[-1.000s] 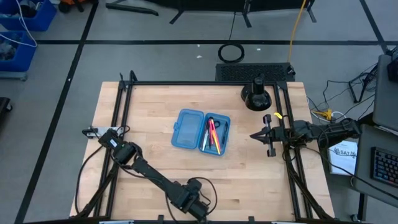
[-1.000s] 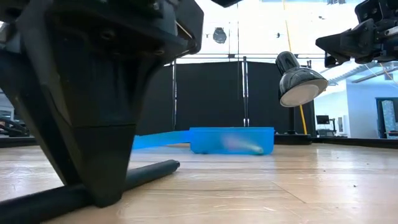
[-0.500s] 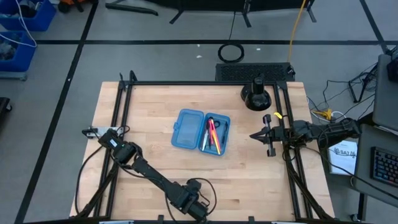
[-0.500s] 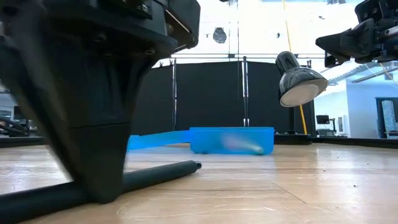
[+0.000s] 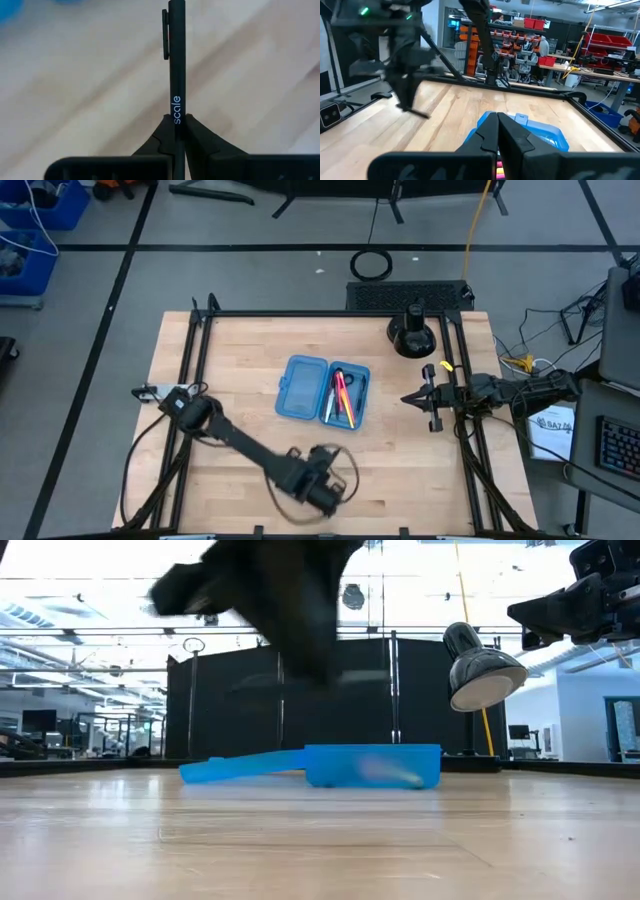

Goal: Pick & place school supplies into a supply box
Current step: Put the black pen into the supply box

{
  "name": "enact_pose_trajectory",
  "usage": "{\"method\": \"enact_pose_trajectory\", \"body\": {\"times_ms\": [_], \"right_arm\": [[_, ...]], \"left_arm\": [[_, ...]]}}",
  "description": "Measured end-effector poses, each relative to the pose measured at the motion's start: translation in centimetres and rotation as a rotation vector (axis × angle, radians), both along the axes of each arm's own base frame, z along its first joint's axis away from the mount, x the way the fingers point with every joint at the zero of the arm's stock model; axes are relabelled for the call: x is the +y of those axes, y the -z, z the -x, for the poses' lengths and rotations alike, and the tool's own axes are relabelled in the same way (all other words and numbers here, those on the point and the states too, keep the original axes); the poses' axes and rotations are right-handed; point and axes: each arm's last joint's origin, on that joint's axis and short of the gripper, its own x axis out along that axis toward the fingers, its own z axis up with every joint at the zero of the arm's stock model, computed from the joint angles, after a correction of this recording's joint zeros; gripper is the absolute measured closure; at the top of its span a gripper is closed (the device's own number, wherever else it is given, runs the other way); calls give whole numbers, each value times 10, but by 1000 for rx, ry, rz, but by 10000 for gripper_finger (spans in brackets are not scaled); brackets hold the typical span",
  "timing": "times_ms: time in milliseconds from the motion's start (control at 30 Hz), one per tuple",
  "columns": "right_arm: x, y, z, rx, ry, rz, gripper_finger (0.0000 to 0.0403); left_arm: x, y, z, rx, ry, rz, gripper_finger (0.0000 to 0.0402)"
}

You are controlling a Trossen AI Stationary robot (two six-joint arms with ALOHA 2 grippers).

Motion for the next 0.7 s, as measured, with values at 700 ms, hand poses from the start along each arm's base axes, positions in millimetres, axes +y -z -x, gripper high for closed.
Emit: {"method": "enact_pose_trajectory", "body": {"times_ms": [700], "right_arm": [[0,2,0,18,0,6,403]], "left_arm": [[246,-20,-56,8,-292,158,384]]}}
